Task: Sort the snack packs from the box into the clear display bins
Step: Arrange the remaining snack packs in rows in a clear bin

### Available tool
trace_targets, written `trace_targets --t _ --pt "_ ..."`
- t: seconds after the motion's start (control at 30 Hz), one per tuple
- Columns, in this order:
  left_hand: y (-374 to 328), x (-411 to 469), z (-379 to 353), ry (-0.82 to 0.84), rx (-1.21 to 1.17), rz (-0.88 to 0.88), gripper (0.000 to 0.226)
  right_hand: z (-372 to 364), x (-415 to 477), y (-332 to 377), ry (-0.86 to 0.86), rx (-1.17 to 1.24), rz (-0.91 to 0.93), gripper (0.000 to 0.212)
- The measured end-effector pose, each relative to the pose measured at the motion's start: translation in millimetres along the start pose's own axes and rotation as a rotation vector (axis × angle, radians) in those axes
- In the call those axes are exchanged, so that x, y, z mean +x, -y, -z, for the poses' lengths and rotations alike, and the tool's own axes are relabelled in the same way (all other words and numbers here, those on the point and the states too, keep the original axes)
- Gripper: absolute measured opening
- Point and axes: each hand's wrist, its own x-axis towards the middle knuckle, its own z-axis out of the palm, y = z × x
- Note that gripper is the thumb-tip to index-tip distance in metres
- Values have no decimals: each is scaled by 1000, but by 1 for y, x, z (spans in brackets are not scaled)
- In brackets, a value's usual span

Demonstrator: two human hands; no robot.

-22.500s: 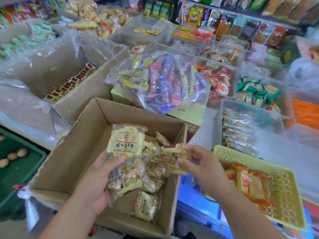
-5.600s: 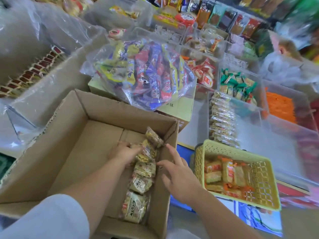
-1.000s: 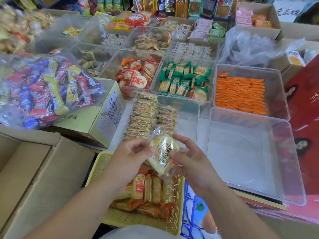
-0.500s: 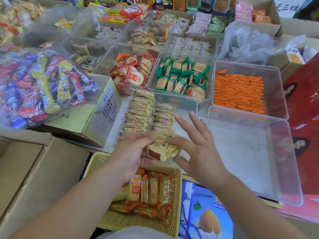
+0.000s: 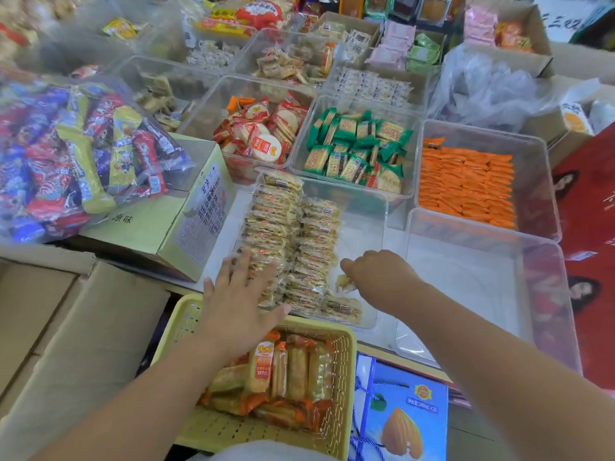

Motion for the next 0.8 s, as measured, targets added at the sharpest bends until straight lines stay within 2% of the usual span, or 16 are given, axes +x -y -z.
trace_targets --t 0.1,0.3,0.43,0.67,0.8 --pt "6 -1 -12 -30 17 -12 91 -13 14 9 119 -57 -37 46" --pt "8 0 -17 -66 15 -22 90 -29 35 21 394 97 -38 23" --pt "6 -1 -16 -76 27 -27 87 -32 51 20 548 86 28 21" --pt "5 -2 -15 -71 13 -27 86 -40 65 24 626 39 64 27" --pt "5 0 -15 -41 10 -21 87 -33 59 31 617 132 -48 20"
